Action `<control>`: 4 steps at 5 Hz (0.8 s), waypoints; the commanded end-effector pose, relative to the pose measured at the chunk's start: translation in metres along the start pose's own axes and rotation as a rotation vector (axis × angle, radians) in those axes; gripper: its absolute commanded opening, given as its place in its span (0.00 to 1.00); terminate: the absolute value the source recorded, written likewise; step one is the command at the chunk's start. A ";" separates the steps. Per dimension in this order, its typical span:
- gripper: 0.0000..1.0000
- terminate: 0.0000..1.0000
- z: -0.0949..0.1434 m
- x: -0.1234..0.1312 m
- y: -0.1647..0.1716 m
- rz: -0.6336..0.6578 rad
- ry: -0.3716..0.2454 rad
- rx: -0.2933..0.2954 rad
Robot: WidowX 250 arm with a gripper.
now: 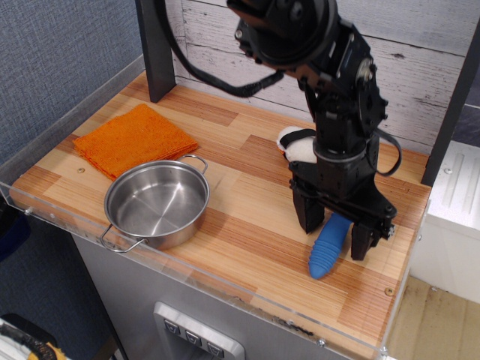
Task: Place the spatula on the orange cloth.
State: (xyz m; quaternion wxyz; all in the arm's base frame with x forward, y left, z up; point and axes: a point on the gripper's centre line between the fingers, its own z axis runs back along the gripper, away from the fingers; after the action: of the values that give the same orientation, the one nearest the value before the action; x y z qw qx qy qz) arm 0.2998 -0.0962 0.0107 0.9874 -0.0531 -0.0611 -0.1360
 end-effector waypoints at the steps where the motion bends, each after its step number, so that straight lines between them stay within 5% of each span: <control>1: 0.00 0.00 0.005 0.002 -0.005 0.000 -0.020 0.034; 4: 0.00 0.00 0.024 0.002 -0.014 0.023 -0.024 0.031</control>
State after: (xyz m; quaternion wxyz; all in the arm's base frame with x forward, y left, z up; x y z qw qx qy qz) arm 0.2857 -0.1032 0.0176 0.9918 -0.0335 -0.0384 -0.1171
